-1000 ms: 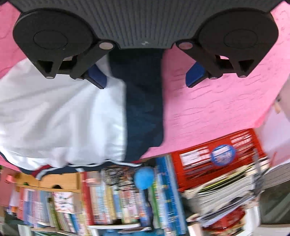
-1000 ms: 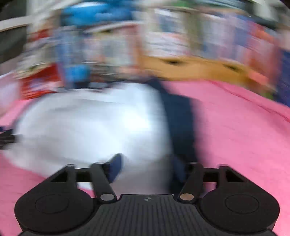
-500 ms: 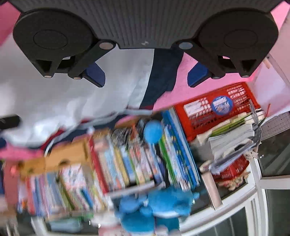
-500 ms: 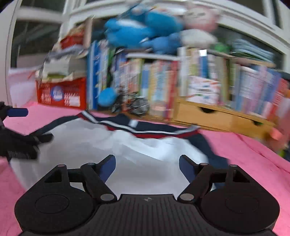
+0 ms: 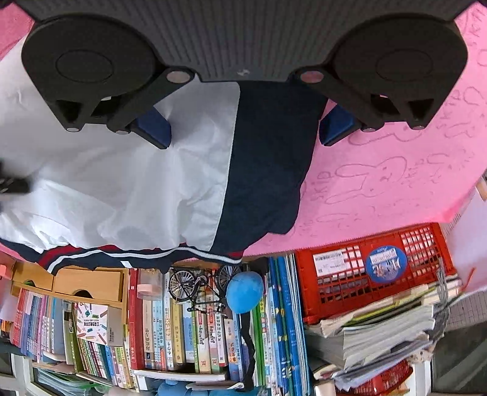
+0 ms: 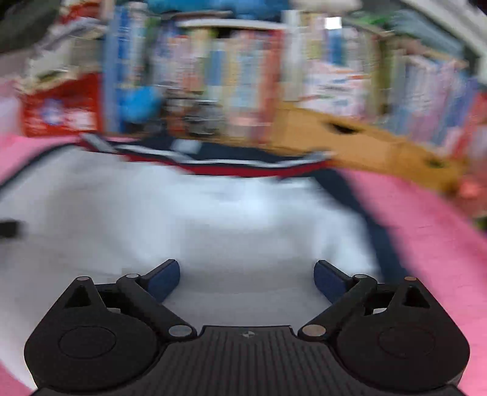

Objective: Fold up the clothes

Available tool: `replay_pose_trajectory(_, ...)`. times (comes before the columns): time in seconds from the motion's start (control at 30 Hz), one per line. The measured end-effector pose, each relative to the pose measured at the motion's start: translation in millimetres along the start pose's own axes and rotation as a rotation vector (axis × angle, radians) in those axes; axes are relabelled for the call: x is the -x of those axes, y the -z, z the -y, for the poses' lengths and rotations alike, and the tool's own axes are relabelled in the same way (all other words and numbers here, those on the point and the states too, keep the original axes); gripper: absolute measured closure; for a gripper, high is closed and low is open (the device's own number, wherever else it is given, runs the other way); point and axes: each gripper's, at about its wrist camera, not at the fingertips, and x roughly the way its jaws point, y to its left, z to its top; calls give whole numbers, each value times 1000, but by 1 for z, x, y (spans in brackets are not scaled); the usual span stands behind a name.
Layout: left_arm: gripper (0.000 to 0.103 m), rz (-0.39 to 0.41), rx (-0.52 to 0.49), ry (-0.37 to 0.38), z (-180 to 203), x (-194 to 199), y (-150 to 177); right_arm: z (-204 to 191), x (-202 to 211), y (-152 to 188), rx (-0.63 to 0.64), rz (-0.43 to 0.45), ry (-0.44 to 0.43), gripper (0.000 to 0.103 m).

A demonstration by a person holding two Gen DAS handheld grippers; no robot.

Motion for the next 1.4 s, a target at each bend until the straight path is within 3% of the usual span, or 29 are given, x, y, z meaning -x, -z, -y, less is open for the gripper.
replay_pose_trajectory(0.03,0,-5,5,10,0,0,-2,27,-6,2,-39,-24,61,1)
replay_pose_trajectory(0.1,0,-10,1,15,1,-1,-3,84,-15,4,-209,-79,70,1)
replay_pose_trajectory(0.17,0,-6,-13,1,4,-1,-3,116,-11,-1,-333,-134,176,4)
replay_pose_trajectory(0.2,0,-3,-21,-7,6,-1,-2,113,-1,-6,-307,-91,202,6)
replay_pose_trajectory(0.3,0,1,-30,-17,8,-1,-2,77,33,-20,-190,78,109,6)
replay_pose_trajectory(0.47,0,-11,12,22,-2,-2,-2,-29,57,-16,-13,82,-275,5)
replay_pose_trajectory(0.5,0,-16,22,36,-8,0,-1,-49,62,-9,50,78,-310,5)
replay_pose_trajectory(0.63,0,-23,26,60,-39,20,12,-96,81,23,292,61,-307,5)
replay_pose_trajectory(0.7,0,-28,32,84,-56,30,17,-80,76,39,313,44,-251,0)
replay_pose_trajectory(0.83,0,-27,152,150,-90,55,17,-5,60,51,-39,-60,-428,1)
replay_pose_trajectory(0.93,0,20,182,100,-88,79,8,13,77,55,-95,30,-385,0)
replay_pose_trajectory(1.07,0,59,54,170,-52,103,12,17,93,60,-113,126,-468,0)
replay_pose_trajectory(1.17,0,-10,-139,52,-15,90,28,14,90,65,-93,99,-398,2)
replay_pose_trajectory(1.23,0,-21,-191,-29,-15,78,41,20,79,70,-94,39,-308,4)
replay_pose_trajectory(1.3,0,-42,-141,-29,-31,75,42,49,69,75,-153,-12,-208,10)
replay_pose_trajectory(1.37,0,-82,-46,-16,-50,78,34,81,74,79,-225,-32,-150,31)
replay_pose_trajectory(1.4,0,-91,-14,-13,-57,81,29,92,81,77,-247,-27,-136,31)
